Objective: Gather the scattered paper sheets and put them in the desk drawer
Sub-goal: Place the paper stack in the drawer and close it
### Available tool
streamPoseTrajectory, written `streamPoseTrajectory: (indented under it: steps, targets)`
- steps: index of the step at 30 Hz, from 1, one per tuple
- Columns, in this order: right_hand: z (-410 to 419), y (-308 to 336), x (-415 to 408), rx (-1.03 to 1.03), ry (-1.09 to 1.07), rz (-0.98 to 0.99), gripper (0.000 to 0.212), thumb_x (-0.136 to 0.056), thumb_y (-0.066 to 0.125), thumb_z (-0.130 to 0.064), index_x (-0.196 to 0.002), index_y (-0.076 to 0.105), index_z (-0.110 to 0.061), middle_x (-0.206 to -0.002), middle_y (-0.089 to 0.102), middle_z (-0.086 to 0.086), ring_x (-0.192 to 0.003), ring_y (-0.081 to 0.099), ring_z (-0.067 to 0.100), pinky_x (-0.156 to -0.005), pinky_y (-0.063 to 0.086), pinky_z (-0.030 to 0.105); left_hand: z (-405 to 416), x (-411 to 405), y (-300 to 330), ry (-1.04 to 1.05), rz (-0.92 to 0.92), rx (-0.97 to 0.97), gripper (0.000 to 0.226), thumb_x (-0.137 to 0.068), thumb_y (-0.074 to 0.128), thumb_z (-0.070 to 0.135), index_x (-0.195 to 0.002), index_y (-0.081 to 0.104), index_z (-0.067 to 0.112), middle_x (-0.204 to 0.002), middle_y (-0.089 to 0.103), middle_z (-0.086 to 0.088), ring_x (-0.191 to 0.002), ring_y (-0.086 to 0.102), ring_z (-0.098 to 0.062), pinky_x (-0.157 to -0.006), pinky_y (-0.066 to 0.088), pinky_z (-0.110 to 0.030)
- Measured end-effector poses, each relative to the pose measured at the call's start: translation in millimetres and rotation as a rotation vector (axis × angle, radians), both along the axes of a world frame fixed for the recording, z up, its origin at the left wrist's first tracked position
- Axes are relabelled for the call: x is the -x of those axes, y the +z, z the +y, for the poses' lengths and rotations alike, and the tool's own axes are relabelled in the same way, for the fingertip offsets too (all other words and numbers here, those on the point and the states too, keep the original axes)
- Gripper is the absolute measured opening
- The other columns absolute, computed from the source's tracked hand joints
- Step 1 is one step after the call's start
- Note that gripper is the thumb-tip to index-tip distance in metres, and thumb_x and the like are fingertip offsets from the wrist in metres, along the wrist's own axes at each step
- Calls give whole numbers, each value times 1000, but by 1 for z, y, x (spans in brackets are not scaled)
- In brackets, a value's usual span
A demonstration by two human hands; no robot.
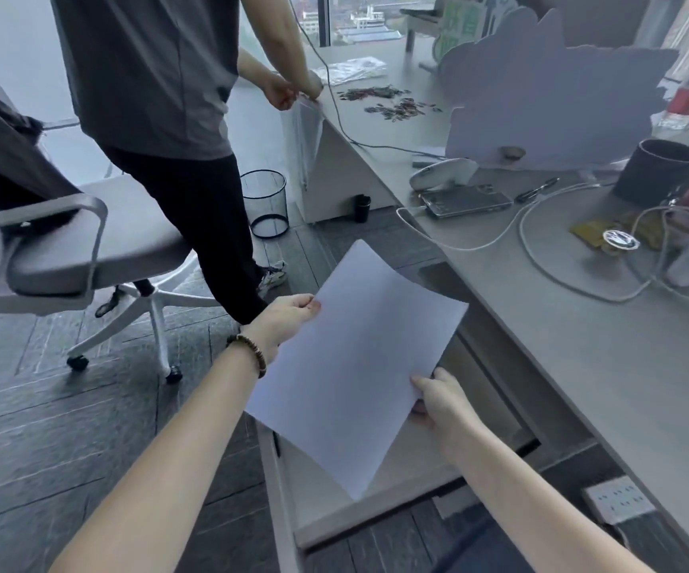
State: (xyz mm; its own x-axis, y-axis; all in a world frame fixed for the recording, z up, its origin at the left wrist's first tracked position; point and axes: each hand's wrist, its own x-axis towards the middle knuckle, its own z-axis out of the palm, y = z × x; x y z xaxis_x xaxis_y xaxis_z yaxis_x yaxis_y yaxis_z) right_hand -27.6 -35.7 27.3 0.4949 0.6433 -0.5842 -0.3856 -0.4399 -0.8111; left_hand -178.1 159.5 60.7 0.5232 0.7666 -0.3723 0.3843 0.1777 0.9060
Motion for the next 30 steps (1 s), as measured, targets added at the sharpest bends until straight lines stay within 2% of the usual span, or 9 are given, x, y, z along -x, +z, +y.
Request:
streamPoseTrajectory:
  steps: [3, 6, 10, 13, 17, 22, 26, 28, 30]
  targets:
    - [-4, -11, 6, 7, -84, 139, 20, -101, 50, -6, -118, 60, -7, -97, 74, 15, -84, 70, 34, -68, 57, 38, 6, -13, -7, -84, 90, -55, 25, -95, 60, 33, -98, 73, 12, -93, 69, 1, -86, 60, -20, -91, 47, -34]
    - [-8, -18, 11, 23, -200, 307, 18, -103, 45, -4, -111, 61, -2, -86, 67, 17, -77, 63, 34, -70, 54, 44, 9, -25, -15, -186, 191, -114, 27, -94, 59, 33, -96, 73, 10, -84, 59, 0, -78, 48, -18, -76, 37, -31]
    - [-14, -20, 19, 7, -280, 518, 34, -103, 49, -29, -118, 63, -1, -107, 67, 20, -93, 61, 38, -80, 50, 47, 6, -41, -25, -323, 251, -226, 19, -97, 57, 22, -99, 70, 9, -77, 59, 4, -71, 48, -14, -62, 39, -17]
    - [-16, -21, 23, -43, -343, 676, 51, -99, 49, -50, -120, 65, -7, -122, 69, 22, -111, 64, 40, -98, 51, 52, 3, -54, -32, -401, 304, -291, 15, -98, 57, 20, -97, 67, 9, -74, 55, 4, -67, 45, -11, -52, 35, -7]
    - [-17, -25, 23, -43, -415, 853, 71, -92, 47, -67, -128, 59, -7, -129, 62, 24, -117, 58, 45, -94, 47, 61, 0, -67, -51, -484, 393, -322, 7, -96, 60, 17, -96, 67, 16, -89, 59, 2, -83, 49, -15, -75, 41, -21]
    - [-16, -19, 22, 20, -454, 896, 79, -90, 46, -70, -138, 53, -7, -139, 55, 25, -129, 49, 47, -109, 34, 68, -5, -77, -76, -525, 434, -343, 6, -95, 60, 19, -94, 66, 17, -90, 55, -1, -83, 46, -17, -75, 39, -23]
    - [-17, -13, 23, 98, -409, 868, 88, -89, 48, -69, -150, 39, -6, -154, 41, 25, -147, 30, 45, -121, 10, 64, -7, -79, -84, -555, 461, -366, 9, -96, 57, 17, -88, 59, 16, -86, 51, -3, -80, 43, -16, -62, 37, -21]
    - [-16, -13, 21, 130, -384, 839, 82, -91, 49, -65, -148, 41, -6, -150, 46, 25, -144, 35, 45, -118, 16, 64, -7, -80, -84, -546, 494, -383, 10, -96, 56, 19, -87, 59, 15, -85, 50, -5, -77, 43, -18, -62, 36, -24]
    - [-17, -15, 19, 141, -357, 844, 75, -95, 48, -58, -145, 44, -3, -136, 56, 27, -127, 50, 47, -98, 37, 66, -6, -80, -86, -514, 518, -381, 14, -95, 57, 22, -83, 57, 15, -82, 52, -5, -75, 46, -20, -62, 36, -25]
